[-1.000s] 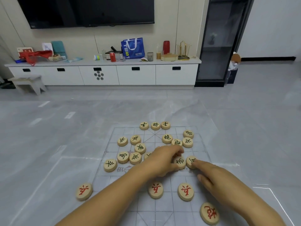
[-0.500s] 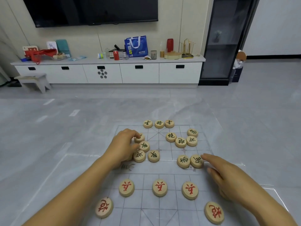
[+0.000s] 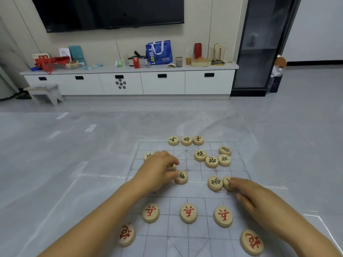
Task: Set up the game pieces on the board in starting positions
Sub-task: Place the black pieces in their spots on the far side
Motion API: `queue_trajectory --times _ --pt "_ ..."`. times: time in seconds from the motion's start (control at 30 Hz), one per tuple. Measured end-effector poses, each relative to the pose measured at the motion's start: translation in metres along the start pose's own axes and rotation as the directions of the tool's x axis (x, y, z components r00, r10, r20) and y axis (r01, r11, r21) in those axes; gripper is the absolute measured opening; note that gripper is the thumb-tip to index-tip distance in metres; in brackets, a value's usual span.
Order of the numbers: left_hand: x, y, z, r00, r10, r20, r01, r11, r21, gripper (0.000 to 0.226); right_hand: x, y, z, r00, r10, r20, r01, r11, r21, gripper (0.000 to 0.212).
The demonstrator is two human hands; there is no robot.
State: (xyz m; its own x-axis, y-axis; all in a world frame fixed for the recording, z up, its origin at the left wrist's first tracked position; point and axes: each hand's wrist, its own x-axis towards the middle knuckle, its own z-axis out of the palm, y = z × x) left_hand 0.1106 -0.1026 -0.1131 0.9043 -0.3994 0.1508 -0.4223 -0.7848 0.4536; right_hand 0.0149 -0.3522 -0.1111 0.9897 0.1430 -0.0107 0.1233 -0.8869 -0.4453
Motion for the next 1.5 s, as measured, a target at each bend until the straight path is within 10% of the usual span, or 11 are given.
queue_trajectory --times 0.43,0.87,1.23,1.5 --pt "-0.031 -0.015 0.001 0.990 0.104 0.099 -0.115 0.987 0.112 0.031 0.022 -0.024 0.017 0.973 -0.203 0.109 0.223 0.948 -0.226 0.049" --pt "-0.012 -0.096 -0.033 0.861 -0.497 -0.107 0.482 0.865 -0.138 0.027 0.018 -0.011 0.005 0.981 -0.168 -0.101 0.150 0.975 -0.162 0.036" --pt "0.022 -0.069 -0.019 0.945 -0.319 0.071 0.317 0.948 0.038 0.044 0.018 0.038 -0.011 0.949 0.252 -0.187 -0.279 0.951 -0.133 0.039" --pt "0.031 -0.053 -0.011 0.941 -0.316 0.116 0.331 0.934 -0.134 0.027 0.023 0.027 -0.002 0.992 0.118 -0.048 -0.123 0.982 -0.141 0.043"
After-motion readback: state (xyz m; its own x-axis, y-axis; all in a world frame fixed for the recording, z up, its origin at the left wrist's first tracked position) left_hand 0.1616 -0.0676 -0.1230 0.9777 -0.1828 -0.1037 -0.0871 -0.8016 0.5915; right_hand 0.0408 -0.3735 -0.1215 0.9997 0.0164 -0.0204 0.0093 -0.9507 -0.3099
